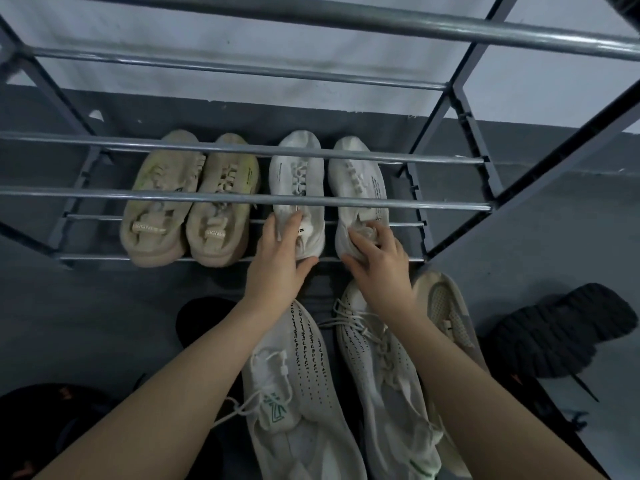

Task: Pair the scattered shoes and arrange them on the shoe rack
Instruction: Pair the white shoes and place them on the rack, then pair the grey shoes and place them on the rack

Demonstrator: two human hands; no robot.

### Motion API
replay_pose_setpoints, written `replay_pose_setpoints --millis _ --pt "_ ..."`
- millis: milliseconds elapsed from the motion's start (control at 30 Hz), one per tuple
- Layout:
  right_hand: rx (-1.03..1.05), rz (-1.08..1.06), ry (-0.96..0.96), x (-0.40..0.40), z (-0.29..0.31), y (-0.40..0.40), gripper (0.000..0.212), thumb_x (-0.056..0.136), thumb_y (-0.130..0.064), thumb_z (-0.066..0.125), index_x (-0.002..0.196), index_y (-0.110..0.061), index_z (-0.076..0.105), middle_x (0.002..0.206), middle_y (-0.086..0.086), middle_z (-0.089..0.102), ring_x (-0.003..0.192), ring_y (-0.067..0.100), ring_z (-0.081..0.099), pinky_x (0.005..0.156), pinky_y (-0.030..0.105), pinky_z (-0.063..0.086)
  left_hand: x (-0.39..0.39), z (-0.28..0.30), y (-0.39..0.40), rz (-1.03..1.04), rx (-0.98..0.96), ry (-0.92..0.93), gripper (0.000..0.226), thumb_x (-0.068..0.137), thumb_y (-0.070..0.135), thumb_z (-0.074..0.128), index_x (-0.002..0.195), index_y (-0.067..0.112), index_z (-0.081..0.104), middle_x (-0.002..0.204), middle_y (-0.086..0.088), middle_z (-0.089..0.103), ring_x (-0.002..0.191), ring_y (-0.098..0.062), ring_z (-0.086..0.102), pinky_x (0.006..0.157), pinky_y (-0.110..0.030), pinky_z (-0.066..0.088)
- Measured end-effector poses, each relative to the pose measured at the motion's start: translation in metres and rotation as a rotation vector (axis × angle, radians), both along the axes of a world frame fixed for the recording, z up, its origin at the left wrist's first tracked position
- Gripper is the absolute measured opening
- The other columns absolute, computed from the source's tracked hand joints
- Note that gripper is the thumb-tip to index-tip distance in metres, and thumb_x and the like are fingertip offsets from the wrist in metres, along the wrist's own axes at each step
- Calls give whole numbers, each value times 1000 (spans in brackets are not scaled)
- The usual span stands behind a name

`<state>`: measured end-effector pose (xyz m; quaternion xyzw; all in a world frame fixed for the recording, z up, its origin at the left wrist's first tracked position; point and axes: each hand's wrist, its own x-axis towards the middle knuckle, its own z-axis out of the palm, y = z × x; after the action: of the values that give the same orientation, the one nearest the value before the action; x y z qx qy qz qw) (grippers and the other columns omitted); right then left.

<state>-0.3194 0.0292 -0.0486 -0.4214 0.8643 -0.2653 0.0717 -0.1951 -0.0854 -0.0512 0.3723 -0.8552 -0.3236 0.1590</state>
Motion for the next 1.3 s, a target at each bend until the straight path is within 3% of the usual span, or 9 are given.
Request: replay_pose_setpoints --millis 133,233,367,667,833,967,1067,1200,1300 --pt "44 9 5 0 2 -4 41 86 -26 64 127 -21 57 143 10 39 125 39 40 99 55 38 1 3 0 -10 -18 -43 71 82 26 68 142 23 31 150 -15 23 134 -31 33 97 -46 45" --pt "96 2 -19 2 7 -4 48 88 -29 62 135 -26 49 155 11 21 137 36 28 107 53 32 6 12 -3 -61 -114 -169 76 82 34 66 145 25 25 144 -17 28 125 -34 40 88 -47 48" --pt "48 8 0 29 21 16 52 91 -35 55 140 -35 37 158 8 10 141 34 15 111 51 18 29 30 12 -74 -246 -199 76 83 38 62 147 25 22 146 -23 28 131 -41 30 102 -51 33" --pt "-10 145 -181 110 43 87 47 92 -34 54 137 -26 43 126 3 52 117 21 50 96 44 43 124 52 89 49 -34 -272 63 87 47 49 143 28 27 148 -13 30 132 -34 27 105 -50 24" --pt "145 122 -195 134 33 116 49 90 -43 50 137 -31 42 120 -1 54 111 23 55 94 44 43 158 44 120 24 52 -326 65 89 50 42 145 26 20 148 -12 31 132 -29 32 107 -44 22" --pt "246 147 -93 151 23 125 55 92 -48 44 143 -35 31 123 -1 58 112 23 54 93 41 31 163 39 140 -21 155 -242 68 91 46 43 147 23 14 146 -4 38 131 -23 37 105 -38 23" --pt "148 89 -72 153 24 121 44 95 -34 49 138 -29 44 112 2 69 101 23 63 89 36 29 161 39 146 -9 251 -144 70 93 38 46 149 21 7 145 2 40 132 -19 37 107 -35 21" --pt "-32 13 -94 153 43 125 30 93 -28 56 121 -23 63 75 10 73 71 27 68 84 41 47 160 52 150 29 335 -22 68 94 39 43 148 28 4 132 13 46 123 -13 40 106 -27 16" --pt "-147 -26 -138 148 59 143 29 91 -26 58 119 -20 64 76 6 74 69 20 68 73 42 54 157 62 160 -53 320 73 70 93 41 43 148 30 1 144 14 37 129 -6 35 112 -33 15"
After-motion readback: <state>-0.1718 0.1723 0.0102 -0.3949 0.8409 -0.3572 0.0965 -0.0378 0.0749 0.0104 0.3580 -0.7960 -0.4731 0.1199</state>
